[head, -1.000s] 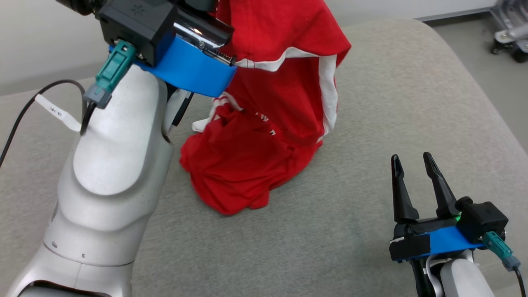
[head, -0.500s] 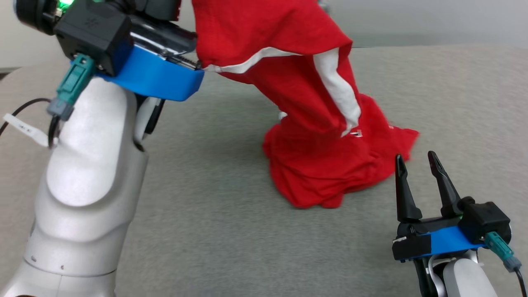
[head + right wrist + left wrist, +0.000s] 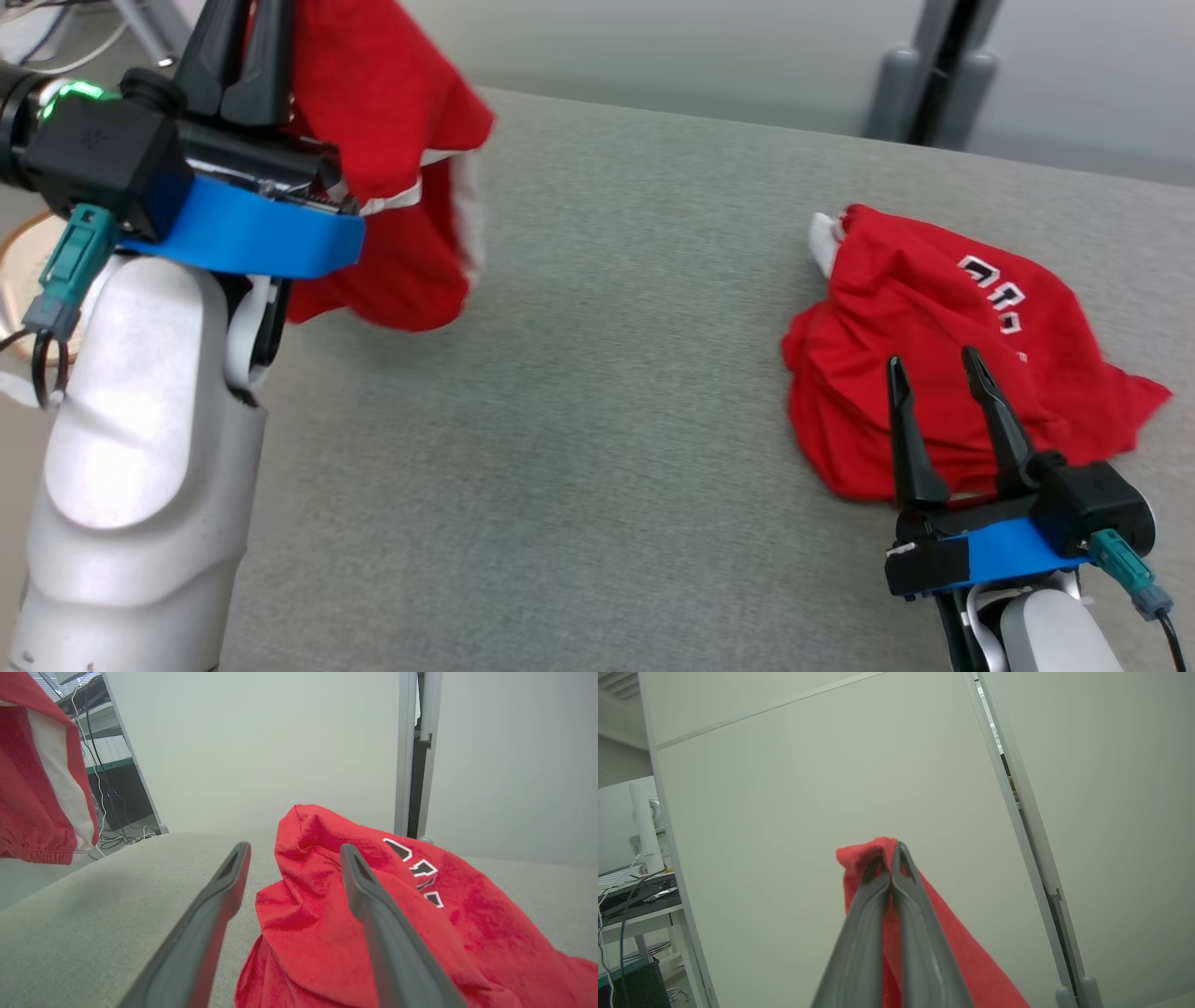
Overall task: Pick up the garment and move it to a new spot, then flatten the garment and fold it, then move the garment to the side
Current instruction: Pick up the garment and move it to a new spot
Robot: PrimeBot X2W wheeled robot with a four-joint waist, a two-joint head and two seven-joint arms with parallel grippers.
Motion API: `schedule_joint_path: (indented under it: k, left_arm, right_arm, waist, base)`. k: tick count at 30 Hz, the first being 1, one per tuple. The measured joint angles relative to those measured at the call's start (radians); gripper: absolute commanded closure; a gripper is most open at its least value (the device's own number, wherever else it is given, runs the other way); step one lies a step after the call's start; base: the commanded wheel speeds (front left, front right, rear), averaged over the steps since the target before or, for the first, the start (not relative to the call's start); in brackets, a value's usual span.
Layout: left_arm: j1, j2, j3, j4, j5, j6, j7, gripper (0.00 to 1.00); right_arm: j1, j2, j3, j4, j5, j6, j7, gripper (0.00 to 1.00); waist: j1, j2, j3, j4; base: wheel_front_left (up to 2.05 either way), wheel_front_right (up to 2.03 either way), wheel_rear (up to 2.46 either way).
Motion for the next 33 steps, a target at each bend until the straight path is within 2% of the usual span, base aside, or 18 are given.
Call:
schedule_joint_path:
  k: [7, 12, 20, 28, 33]
  left_arm:
    - [0.044, 0.018, 0.03, -0.007, -0.003, 0.003, 0.0, 1.0]
    - [0.057, 0.027, 0.047, -0.014, -0.007, 0.003, 0.0, 1.0]
    - [0.04, 0.062, 0.109, -0.025, -0.016, 0.013, 0.0, 1.0]
    - [-0.078, 0.14, 0.197, -0.023, -0.019, 0.018, 0.0, 1.0]
    - [-0.137, 0.198, 0.243, 0.026, -0.016, 0.022, 0.0, 1.0]
  right_arm:
    - [0.001, -0.007, 0.007, 0.001, -0.002, 0.0, 0.0, 0.0]
    - [0.001, -0.011, 0.017, 0.001, -0.001, 0.0, 0.0, 0.0]
    - [-0.02, -0.04, 0.024, -0.047, -0.011, 0.0, 0.0, 0.0]
    - [-0.052, -0.092, 0.027, -0.132, -0.035, 0.0, 0.0, 0.0]
    - [-0.071, -0.125, 0.016, -0.207, -0.045, 0.0, 0.0, 0.0]
  waist:
    - [0.0, 0.0, 0.002, 0.084]
    - [0.0, 0.0, 0.006, 0.101]
    - [0.0, 0.0, 0.044, 0.072]
    - [0.0, 0.0, 0.131, 0.011]
    - [0.0, 0.0, 0.21, -0.033]
  base:
    - [0.0, 0.0, 0.0]
    - [0.0, 0.0, 0.0]
    - [0.0, 0.0, 0.0]
    - [0.0, 0.0, 0.0]
    - [0.0, 0.0, 0.0]
